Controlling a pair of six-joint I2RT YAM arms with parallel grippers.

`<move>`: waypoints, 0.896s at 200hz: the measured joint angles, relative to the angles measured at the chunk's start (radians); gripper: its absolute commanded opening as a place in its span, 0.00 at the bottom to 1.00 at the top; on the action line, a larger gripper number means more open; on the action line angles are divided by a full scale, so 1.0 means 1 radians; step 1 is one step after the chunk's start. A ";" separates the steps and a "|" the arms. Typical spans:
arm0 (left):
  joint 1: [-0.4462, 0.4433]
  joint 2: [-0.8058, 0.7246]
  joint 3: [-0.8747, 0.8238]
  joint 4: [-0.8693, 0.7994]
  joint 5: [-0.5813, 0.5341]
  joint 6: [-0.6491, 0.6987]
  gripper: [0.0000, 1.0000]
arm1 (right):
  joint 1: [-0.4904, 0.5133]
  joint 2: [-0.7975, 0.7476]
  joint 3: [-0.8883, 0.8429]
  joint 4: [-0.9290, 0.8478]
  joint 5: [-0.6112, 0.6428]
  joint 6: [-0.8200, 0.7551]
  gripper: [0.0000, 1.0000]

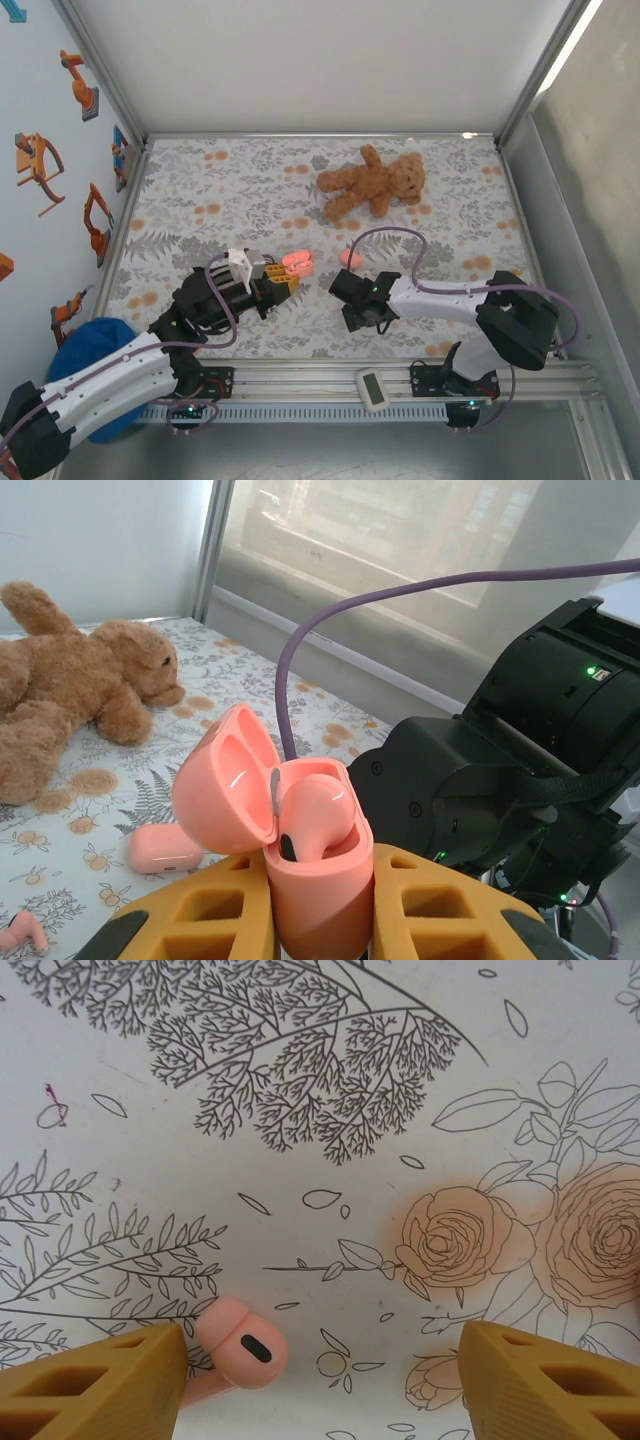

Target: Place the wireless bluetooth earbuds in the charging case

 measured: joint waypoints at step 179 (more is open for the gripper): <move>-0.001 0.003 0.000 -0.001 0.000 0.000 0.10 | 0.000 -0.096 -0.016 -0.021 0.016 -0.004 0.74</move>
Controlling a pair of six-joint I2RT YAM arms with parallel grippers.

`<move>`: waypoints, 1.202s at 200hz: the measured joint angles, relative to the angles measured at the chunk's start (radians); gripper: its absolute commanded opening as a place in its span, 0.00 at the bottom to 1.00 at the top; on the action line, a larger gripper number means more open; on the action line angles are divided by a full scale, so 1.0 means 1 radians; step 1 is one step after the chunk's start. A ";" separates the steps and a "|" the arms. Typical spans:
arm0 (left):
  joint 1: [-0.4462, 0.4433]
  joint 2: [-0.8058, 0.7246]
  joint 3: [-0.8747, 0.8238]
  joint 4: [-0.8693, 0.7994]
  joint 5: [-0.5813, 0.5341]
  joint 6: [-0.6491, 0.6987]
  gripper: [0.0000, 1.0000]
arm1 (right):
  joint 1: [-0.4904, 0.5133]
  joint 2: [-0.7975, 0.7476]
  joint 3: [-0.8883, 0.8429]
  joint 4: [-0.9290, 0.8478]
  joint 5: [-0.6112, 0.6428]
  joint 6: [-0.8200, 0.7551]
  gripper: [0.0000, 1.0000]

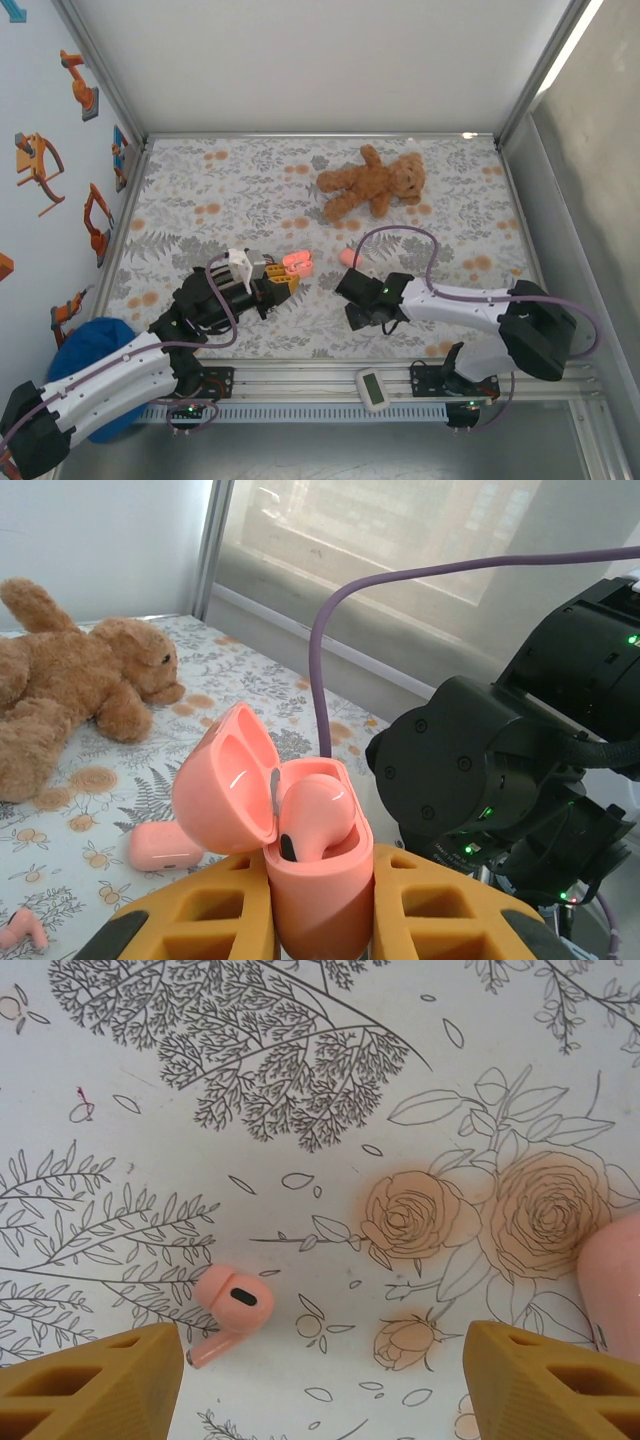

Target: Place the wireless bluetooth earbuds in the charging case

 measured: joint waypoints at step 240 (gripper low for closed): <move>0.000 0.018 0.000 -0.024 -0.014 0.000 0.10 | 0.000 -0.018 0.027 -0.048 -0.022 -0.029 0.68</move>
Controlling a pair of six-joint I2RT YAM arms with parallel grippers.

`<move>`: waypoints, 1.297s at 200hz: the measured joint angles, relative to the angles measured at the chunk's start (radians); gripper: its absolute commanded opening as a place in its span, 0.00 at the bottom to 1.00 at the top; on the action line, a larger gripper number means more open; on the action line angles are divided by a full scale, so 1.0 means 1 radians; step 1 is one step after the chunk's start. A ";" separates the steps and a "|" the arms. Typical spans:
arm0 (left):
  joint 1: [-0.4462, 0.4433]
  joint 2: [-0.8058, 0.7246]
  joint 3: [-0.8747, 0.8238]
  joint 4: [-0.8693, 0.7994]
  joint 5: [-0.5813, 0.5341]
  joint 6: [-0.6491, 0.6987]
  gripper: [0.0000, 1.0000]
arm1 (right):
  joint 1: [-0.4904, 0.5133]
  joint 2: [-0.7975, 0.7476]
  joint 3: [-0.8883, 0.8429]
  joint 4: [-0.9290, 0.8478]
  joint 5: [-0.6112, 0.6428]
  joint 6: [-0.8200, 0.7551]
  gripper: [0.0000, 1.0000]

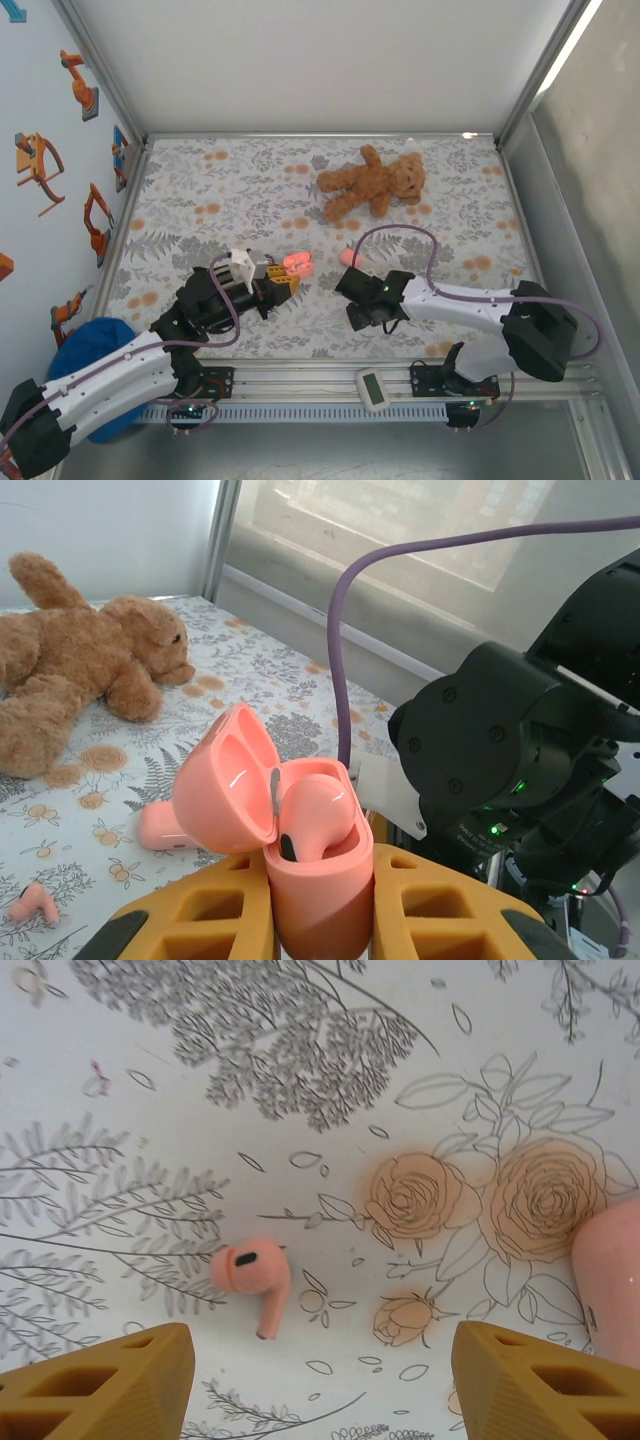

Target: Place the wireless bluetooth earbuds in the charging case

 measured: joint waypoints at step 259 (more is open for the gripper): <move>0.000 -0.012 0.000 -0.002 0.000 0.012 0.10 | -0.091 0.142 -0.002 0.155 -0.147 -0.065 0.36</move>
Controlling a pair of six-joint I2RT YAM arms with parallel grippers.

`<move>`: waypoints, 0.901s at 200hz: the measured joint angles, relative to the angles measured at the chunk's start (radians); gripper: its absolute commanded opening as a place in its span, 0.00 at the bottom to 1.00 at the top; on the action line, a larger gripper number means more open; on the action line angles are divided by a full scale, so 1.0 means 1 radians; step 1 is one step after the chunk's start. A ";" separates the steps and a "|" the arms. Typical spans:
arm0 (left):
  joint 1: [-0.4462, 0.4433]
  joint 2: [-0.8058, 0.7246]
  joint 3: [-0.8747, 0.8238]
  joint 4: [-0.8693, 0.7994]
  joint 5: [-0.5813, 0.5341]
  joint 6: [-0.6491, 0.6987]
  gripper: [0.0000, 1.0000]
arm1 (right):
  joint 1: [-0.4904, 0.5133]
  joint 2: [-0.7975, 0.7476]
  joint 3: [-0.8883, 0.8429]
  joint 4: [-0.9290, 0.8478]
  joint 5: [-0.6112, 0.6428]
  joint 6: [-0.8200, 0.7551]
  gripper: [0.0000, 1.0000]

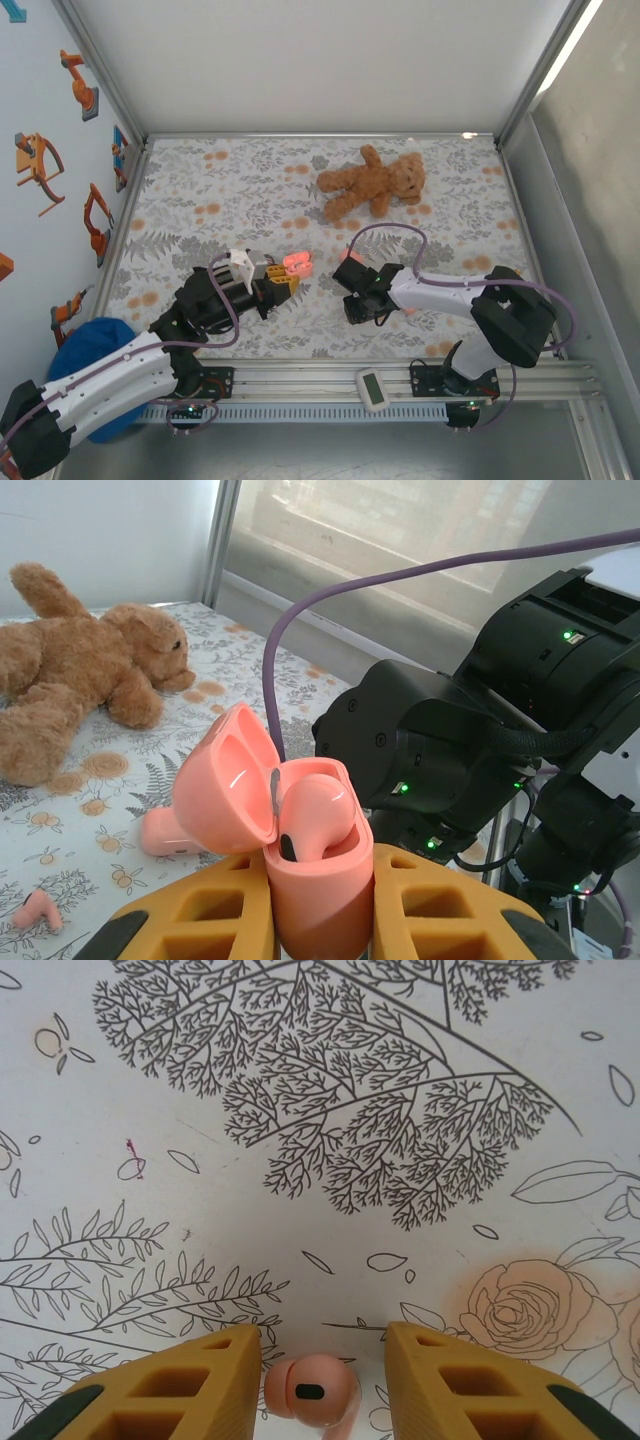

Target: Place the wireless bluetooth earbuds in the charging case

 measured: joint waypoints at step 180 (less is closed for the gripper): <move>0.000 -0.001 0.000 0.000 -0.003 0.003 0.11 | 0.020 0.016 0.035 -0.111 0.019 -0.023 0.35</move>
